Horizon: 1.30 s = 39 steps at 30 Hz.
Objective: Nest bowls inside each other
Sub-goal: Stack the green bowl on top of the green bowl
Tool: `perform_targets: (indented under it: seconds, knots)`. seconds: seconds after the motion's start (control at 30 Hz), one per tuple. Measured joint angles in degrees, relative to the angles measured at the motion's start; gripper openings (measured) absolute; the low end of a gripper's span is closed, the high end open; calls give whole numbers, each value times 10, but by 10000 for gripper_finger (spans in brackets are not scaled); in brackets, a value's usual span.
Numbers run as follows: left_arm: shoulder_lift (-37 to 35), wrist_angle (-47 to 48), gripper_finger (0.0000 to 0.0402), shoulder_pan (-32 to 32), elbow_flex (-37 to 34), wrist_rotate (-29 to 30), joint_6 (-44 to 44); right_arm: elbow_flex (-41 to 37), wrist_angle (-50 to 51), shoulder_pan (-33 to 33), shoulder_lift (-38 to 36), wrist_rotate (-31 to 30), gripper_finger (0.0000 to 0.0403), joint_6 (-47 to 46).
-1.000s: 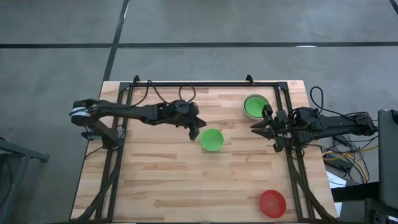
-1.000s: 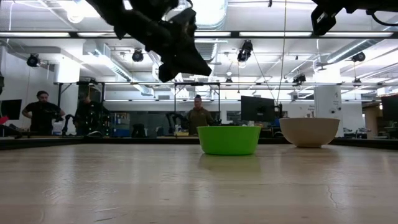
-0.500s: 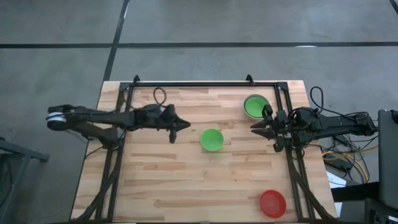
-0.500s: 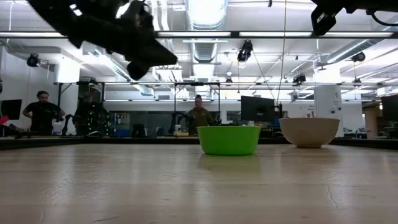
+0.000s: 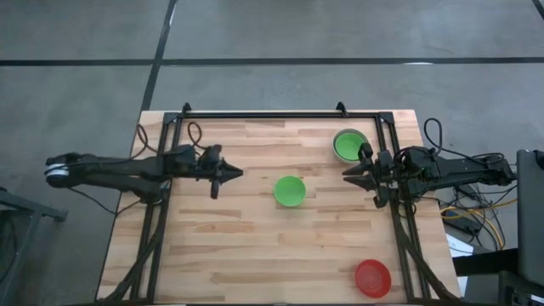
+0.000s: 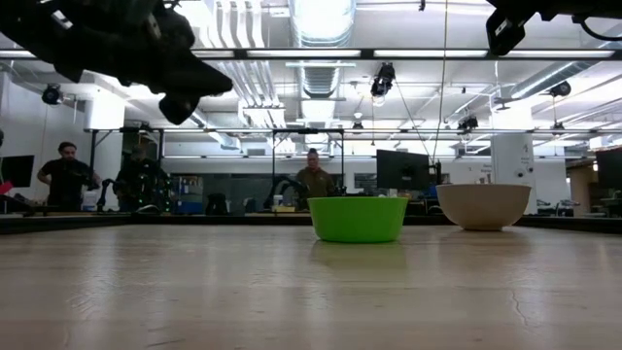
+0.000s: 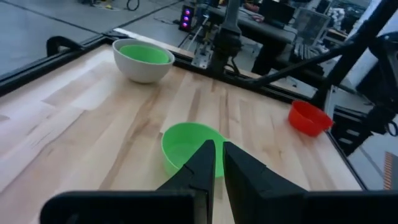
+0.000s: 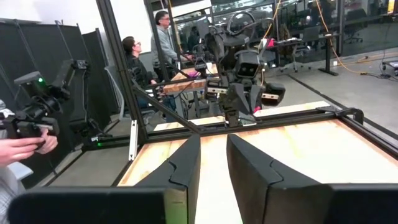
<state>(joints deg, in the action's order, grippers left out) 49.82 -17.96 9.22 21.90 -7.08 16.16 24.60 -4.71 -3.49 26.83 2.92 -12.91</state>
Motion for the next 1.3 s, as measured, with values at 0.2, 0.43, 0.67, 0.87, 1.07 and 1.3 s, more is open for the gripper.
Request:
perform_targets:
  seconds: [0.2, 0.43, 0.67, 0.87, 1.07, 1.3]
  knots:
    - [-41, 12, 35, 14, -22, -33, -10, 0, 0, 0, 0, 0, 82, 0]
    - [-69, 59, 35, 17, -27, -48, -30, 0, 0, 0, 0, 0, 71, 0]
    - [-82, 86, 35, 17, -36, -59, -44, 0, 0, 0, 0, 0, 71, 0]
    - [-111, 40, 35, 18, -61, -59, -40, 0, 0, 0, 0, 0, 79, 0]
    - [-131, 30, 35, 18, -68, -57, -40, 0, 0, 0, 0, 0, 80, 0]
    - [-134, 25, 35, 18, -68, -49, -59, 0, -1, 0, 0, 0, 69, 0]
